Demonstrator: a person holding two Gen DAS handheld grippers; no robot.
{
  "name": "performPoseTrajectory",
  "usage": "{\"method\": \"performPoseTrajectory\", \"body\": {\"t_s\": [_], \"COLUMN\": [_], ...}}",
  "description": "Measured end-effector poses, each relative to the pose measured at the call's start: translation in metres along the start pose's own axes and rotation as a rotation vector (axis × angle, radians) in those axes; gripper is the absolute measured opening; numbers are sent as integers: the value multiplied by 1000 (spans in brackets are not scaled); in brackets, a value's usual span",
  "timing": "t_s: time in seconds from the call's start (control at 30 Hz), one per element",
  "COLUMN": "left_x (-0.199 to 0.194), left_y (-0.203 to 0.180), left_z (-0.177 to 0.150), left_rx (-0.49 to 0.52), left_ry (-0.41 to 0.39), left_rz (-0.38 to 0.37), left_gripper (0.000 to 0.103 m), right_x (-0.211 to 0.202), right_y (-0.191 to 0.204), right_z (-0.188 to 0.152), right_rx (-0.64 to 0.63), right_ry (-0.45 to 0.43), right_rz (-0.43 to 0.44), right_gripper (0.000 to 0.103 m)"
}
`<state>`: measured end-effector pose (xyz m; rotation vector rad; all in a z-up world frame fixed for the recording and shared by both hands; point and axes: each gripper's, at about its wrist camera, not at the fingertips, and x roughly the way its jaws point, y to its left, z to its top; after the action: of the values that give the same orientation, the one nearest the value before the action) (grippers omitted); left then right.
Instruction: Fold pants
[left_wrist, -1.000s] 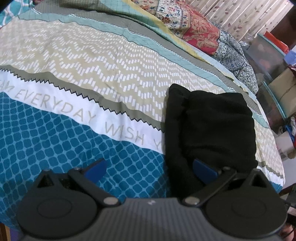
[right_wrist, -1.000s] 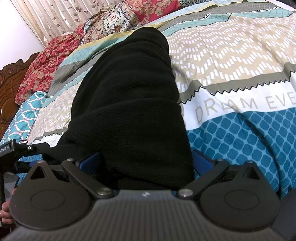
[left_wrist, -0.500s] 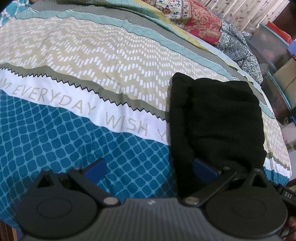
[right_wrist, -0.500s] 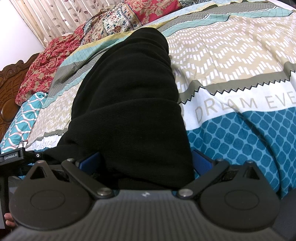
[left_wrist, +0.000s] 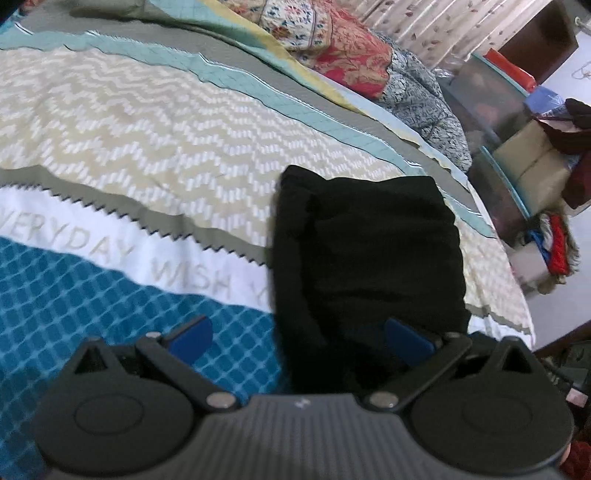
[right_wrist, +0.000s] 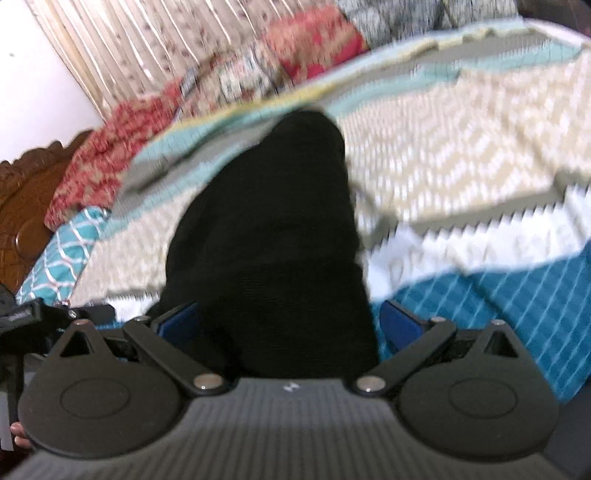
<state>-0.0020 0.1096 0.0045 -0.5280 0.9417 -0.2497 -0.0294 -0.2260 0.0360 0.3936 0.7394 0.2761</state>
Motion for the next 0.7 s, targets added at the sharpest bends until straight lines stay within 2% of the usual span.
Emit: {"method": "performPoseTrajectory", "body": {"t_s": [0.13, 0.23, 0.33, 0.37, 0.4, 0.43, 0.47, 0.5, 0.53, 0.57, 0.6, 0.63, 0.7], "left_x": [19, 38, 65, 73, 75, 75, 74, 71, 67, 62, 55, 48, 32], "left_y": [3, 0, -6, -7, -12, -17, -22, -24, -24, -24, -27, -32, -48], "left_z": [9, 15, 11, 6, 3, 1, -1, -1, 1, 5, 11, 20, 41], "left_rx": [-41, -68, -100, -122, -116, -94, -82, -90, -107, -123, -131, -130, -89], "left_ry": [34, 70, 142, 157, 138, 124, 115, 105, 101, 93, 81, 62, 7], "left_rz": [-46, -84, -144, -167, -153, -139, -138, -144, -159, -183, -217, -257, -294], "left_gripper": [103, 103, 103, 103, 102, 102, 99, 87, 77, 71, 64, 64, 64], "right_x": [-3, 8, 27, 34, 44, 47, 48, 47, 43, 39, 33, 28, 22], "right_y": [-4, -11, -16, -16, -17, -18, -13, -5, -1, 0, 2, 6, 32], "right_z": [8, 11, 13, 12, 12, 13, 14, 18, 23, 31, 41, 51, 77], "right_rx": [-44, -26, -11, 3, 38, 73, 72, 34, 29, 56, 77, 75, -11], "right_ry": [-55, -39, 10, 40, 81, 103, 101, 107, 109, 109, 100, 85, 23], "right_rz": [-30, -30, -3, 18, 66, 86, 76, 77, 84, 119, 182, 220, 239], "right_gripper": [103, 103, 101, 85, 71, 70, 61, 52, 47, 38, 34, 34, 31]}}
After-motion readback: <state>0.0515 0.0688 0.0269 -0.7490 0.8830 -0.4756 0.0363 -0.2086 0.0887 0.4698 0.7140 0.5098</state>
